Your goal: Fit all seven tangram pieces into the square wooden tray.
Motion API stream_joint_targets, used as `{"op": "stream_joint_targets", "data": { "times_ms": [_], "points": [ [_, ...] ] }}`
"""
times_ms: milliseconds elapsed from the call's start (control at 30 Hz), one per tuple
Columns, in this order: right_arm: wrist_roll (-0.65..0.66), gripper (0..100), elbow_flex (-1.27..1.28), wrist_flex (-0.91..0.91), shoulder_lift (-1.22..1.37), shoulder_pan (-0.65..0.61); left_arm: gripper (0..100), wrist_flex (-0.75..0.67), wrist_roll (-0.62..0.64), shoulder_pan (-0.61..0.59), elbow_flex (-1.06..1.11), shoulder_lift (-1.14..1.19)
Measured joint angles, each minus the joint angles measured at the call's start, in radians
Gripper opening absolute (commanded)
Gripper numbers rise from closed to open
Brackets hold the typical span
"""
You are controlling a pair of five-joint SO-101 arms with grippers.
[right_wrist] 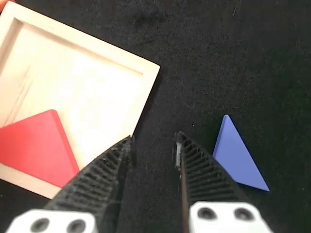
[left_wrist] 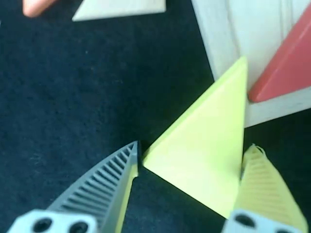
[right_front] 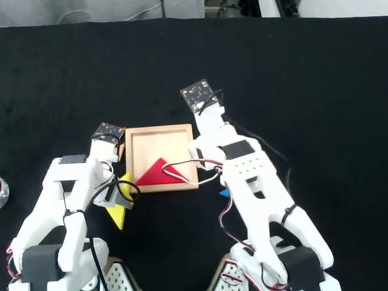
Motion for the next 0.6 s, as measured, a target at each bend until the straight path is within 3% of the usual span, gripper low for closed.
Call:
{"op": "stream_joint_targets", "data": {
  "times_ms": [167,367,600],
  "points": [
    [0.000,13.7,0.000,0.000,0.000,0.000,21,0.000,0.002,0.000,-0.011,0.000],
    [0.000,13.7,0.000,0.000,0.000,0.000,21,0.002,-0.002,-0.002,-0.015,-0.015],
    [0.000,13.7,0.000,0.000,0.000,0.000,21,0.124,-0.035,-0.002,-0.084,-0.144]
  ]
}}
